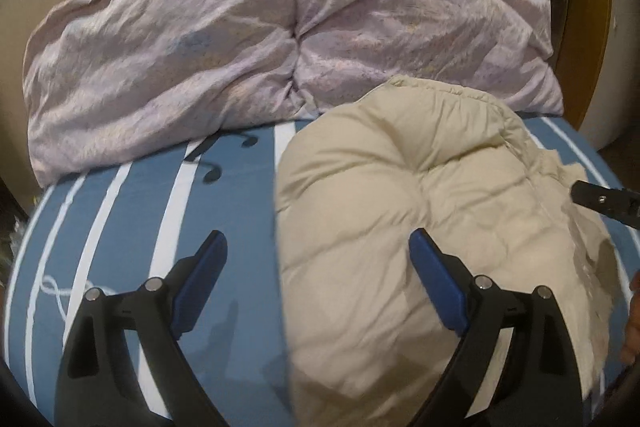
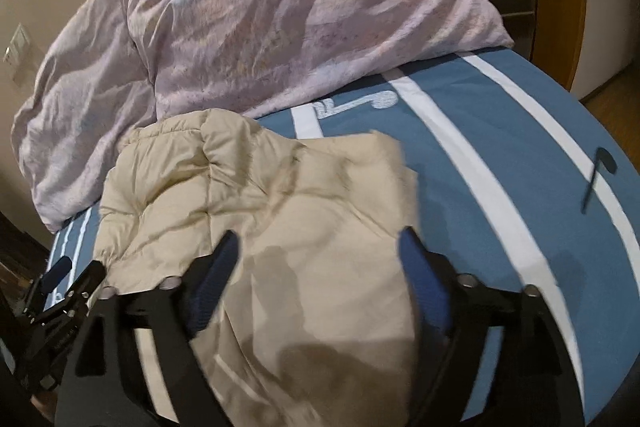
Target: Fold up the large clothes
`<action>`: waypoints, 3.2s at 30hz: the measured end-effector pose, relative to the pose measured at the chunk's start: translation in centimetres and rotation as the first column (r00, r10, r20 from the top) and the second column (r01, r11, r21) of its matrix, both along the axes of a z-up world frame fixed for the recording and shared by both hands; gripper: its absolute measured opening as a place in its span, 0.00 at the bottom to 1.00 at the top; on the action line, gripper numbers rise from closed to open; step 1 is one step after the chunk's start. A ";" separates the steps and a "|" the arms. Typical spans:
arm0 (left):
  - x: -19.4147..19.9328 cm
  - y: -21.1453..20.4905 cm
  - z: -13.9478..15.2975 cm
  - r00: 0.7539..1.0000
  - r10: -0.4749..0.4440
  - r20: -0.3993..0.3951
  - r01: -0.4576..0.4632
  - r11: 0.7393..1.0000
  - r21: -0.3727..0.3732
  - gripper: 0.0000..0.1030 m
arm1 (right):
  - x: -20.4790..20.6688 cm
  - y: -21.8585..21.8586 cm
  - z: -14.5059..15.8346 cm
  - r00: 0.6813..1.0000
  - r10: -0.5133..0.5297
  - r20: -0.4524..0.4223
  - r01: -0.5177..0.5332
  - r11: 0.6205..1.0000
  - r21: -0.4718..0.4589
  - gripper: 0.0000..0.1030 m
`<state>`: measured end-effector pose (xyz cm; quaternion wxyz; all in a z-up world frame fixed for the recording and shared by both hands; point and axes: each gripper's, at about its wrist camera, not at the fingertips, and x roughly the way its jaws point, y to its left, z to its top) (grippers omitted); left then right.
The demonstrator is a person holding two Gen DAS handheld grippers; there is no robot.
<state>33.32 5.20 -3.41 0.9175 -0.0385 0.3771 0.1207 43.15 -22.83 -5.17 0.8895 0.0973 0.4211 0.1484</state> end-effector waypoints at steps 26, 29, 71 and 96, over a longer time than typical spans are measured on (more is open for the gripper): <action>-0.3 4.9 -4.8 0.992 -0.079 -0.093 0.011 0.817 -0.577 0.89 | 1.1 -1.2 -5.8 0.938 0.275 -0.210 -0.174 0.900 0.400 0.92; -0.2 5.3 -5.5 0.993 -0.083 -0.083 0.010 0.766 -0.643 0.82 | 1.1 -1.3 -6.4 0.928 0.305 -0.213 -0.187 0.877 0.442 0.80; -6.7 16.1 -1.3 0.975 0.213 0.066 -0.173 0.911 -0.375 0.64 | 0.0 10.9 1.5 0.958 0.268 0.103 -0.276 0.958 0.077 0.63; -4.8 9.5 1.3 0.984 0.147 0.104 -0.148 0.989 -0.001 0.77 | -6.1 17.4 2.4 0.846 0.438 0.305 -0.401 0.898 -0.180 0.59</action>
